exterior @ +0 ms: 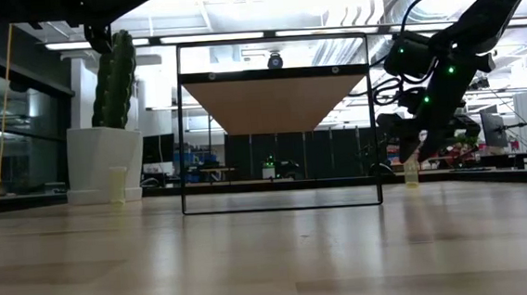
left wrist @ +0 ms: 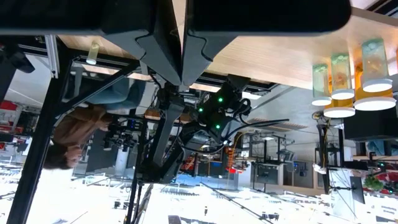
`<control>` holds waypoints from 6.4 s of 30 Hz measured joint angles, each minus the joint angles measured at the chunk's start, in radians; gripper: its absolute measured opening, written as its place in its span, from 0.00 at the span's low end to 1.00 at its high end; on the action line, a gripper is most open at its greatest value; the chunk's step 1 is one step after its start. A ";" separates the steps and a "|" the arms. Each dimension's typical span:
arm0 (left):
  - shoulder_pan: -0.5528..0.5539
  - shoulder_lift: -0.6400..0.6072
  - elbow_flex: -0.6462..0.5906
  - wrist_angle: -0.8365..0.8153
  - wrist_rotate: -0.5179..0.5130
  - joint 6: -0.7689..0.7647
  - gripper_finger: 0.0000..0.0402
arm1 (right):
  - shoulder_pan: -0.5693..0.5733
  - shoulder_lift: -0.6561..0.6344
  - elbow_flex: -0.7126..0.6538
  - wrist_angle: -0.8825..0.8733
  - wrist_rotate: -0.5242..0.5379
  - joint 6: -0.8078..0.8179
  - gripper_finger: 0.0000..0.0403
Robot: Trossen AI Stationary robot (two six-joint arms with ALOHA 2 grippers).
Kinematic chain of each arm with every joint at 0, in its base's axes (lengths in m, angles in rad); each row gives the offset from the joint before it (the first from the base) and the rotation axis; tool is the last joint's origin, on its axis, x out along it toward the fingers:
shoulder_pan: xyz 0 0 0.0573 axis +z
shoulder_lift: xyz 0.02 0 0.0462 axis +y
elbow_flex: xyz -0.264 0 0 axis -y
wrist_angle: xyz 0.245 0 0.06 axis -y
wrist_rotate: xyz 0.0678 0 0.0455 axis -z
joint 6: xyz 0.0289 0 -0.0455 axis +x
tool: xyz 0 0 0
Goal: Pick and place medicine bottles onto shelf by color
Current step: Put the top yellow pill bottle on the shelf, then put the top yellow pill bottle on the shelf aligned with the other yellow pill bottle
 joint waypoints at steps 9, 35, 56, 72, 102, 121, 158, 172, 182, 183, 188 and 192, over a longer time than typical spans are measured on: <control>0.000 0.000 0.000 0.000 -0.001 0.000 0.01 | 0.002 -0.002 0.000 0.001 -0.009 -0.009 0.25; 0.000 0.000 0.000 0.000 -0.001 -0.002 0.01 | 0.488 0.013 0.626 -0.382 0.016 -0.321 0.26; 0.000 0.000 0.000 0.000 -0.001 -0.001 0.01 | 0.410 0.454 1.006 -0.364 0.058 -0.465 0.26; 0.000 0.000 0.000 0.000 -0.001 -0.002 0.01 | 0.372 0.453 1.000 -0.386 0.015 -0.373 0.26; 0.000 0.000 0.000 0.000 0.006 -0.003 0.01 | 0.372 0.475 0.998 -0.375 -0.001 -0.387 0.32; 0.000 0.000 0.000 -0.013 0.008 -0.001 0.01 | 0.377 0.366 0.998 -0.440 -0.015 -0.475 0.58; -0.001 -0.001 0.000 -0.016 -0.018 -0.026 0.01 | 0.890 -0.333 -0.013 0.493 -0.084 -0.582 0.58; 0.009 0.000 0.074 -0.353 -0.151 -0.119 0.23 | 0.890 -0.335 -0.013 0.494 -0.042 -0.558 0.58; 0.202 0.113 0.244 -1.088 -0.111 -0.608 0.64 | 0.890 -0.335 -0.013 0.497 -0.041 -0.558 0.58; 0.217 0.132 0.244 -1.115 -0.096 -0.639 0.66 | 0.890 -0.335 -0.013 0.497 -0.041 -0.558 0.58; 0.267 0.224 0.244 -1.145 -0.064 -0.704 0.68 | 0.889 -0.335 -0.013 0.497 -0.040 -0.558 0.58; 0.293 0.267 0.244 -1.145 -0.080 -0.706 0.68 | 0.889 -0.335 -0.013 0.497 -0.040 -0.558 0.58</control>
